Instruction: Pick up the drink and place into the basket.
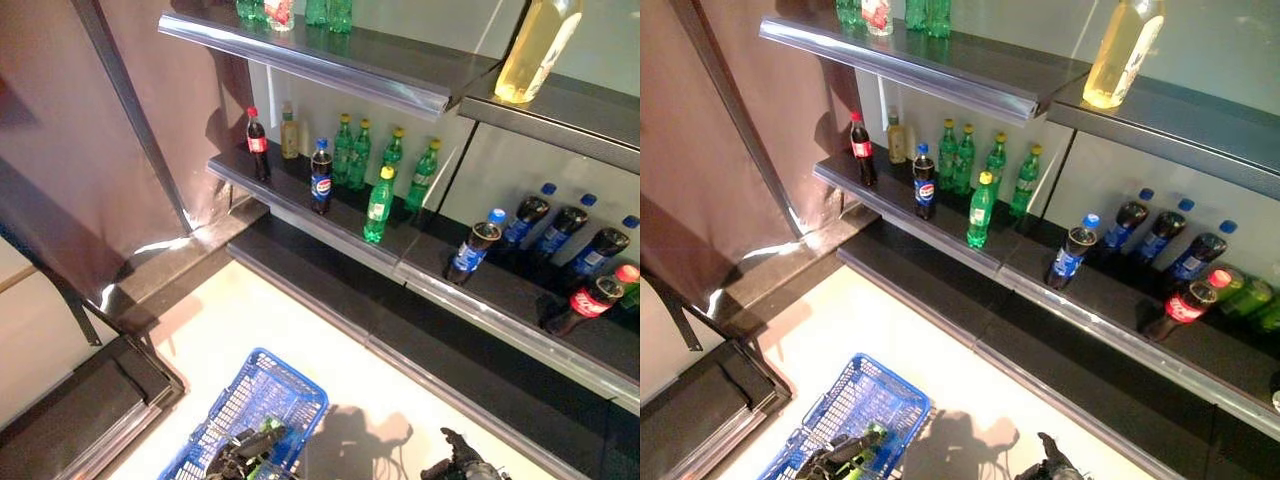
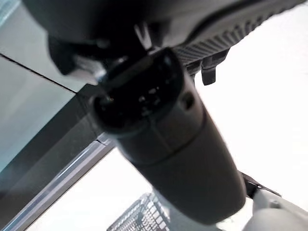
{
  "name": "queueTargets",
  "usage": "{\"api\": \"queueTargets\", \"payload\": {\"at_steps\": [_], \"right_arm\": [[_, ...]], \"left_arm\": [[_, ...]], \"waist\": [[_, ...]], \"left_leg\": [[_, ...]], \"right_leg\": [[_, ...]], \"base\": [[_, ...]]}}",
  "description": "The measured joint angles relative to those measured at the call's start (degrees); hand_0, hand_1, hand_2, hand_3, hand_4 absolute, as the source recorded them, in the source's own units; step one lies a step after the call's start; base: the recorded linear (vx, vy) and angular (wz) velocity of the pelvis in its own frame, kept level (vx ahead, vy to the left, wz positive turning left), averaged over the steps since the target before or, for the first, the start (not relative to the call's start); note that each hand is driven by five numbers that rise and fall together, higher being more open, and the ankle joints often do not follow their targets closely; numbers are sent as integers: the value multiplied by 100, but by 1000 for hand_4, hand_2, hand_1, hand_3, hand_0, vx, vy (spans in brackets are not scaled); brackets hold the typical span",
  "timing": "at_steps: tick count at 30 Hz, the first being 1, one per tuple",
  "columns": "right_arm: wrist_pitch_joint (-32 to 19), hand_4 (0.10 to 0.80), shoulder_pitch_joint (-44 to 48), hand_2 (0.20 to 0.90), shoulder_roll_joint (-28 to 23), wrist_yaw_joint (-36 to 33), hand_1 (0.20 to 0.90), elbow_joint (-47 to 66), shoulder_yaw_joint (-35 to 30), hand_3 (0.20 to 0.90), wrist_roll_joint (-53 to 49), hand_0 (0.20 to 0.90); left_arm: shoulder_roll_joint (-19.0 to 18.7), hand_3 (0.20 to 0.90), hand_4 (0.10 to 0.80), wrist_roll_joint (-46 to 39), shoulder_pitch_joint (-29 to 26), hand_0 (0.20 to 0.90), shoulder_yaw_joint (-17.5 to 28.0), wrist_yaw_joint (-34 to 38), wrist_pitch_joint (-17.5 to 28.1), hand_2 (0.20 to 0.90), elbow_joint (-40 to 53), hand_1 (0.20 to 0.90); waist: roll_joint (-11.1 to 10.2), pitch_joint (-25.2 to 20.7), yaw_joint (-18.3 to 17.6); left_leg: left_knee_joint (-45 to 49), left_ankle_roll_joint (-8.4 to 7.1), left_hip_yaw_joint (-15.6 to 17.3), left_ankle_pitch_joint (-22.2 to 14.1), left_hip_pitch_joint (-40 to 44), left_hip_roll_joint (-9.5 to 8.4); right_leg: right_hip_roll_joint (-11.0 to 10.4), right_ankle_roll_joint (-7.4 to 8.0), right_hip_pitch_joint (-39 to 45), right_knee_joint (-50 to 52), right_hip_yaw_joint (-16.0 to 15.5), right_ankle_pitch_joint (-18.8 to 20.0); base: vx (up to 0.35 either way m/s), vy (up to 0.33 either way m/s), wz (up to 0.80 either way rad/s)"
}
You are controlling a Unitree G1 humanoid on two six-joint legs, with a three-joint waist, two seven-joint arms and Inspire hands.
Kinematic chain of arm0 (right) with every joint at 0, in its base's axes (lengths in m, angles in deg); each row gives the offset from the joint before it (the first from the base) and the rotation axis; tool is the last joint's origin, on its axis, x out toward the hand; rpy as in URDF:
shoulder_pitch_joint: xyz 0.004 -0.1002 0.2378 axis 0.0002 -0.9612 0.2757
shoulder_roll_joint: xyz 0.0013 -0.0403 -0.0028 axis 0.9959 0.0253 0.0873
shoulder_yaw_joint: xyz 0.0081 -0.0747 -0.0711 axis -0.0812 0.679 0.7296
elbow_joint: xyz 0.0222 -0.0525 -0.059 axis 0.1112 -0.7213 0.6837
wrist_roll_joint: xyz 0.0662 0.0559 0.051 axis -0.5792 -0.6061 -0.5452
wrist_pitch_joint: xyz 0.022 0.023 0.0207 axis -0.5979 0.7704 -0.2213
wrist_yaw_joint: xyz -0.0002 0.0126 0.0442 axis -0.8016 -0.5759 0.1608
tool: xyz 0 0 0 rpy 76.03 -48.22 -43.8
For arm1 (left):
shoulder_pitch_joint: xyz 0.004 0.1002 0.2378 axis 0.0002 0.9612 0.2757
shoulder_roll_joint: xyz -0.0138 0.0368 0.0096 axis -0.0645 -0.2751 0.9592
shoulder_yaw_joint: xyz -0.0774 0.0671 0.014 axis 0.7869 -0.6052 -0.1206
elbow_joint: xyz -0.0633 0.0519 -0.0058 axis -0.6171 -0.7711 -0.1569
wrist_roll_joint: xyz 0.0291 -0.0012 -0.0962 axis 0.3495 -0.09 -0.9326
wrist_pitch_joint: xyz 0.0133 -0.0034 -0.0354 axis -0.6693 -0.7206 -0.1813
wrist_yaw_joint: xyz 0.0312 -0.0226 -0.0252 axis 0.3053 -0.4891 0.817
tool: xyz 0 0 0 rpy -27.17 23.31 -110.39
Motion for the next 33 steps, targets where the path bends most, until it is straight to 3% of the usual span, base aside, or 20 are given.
{"api": "queueTargets", "payload": {"at_steps": [13,24,30,33], "right_arm": [[7,800,-289,900,13,149,900,-139,-103,900,-202,900],[-176,800,-290,900,10,78,900,-81,74,900,422,900],[-515,800,-252,900,-105,-143,900,775,456,900,537,900],[-940,800,-286,900,-251,-692,900,1700,494,900,589,900]], "left_arm": [[-24,200,100,6,122,300,7,7,1,300,0,300],[-51,200,100,23,184,300,7,24,0,300,-1,300],[-57,200,100,134,200,300,5,101,-89,300,99,300],[-49,200,100,146,287,300,30,96,-73,300,223,300]], "waist": [[-45,-95,-52],[-88,-205,-36],[-88,-204,-23],[-71,-194,-47]], "left_leg": [[-268,-51,31,111,161,50],[-270,-53,33,112,158,58],[-273,-54,22,112,163,60],[-269,-53,30,124,149,60]], "right_leg": [[37,-16,27,-3,4,-1],[44,-22,45,-24,1,0],[46,-23,61,-34,-9,0],[49,-30,-29,-30,7,7]], "base": [[-1,1,-1],[0,0,0],[0,0,0],[-48,25,-1]]}}
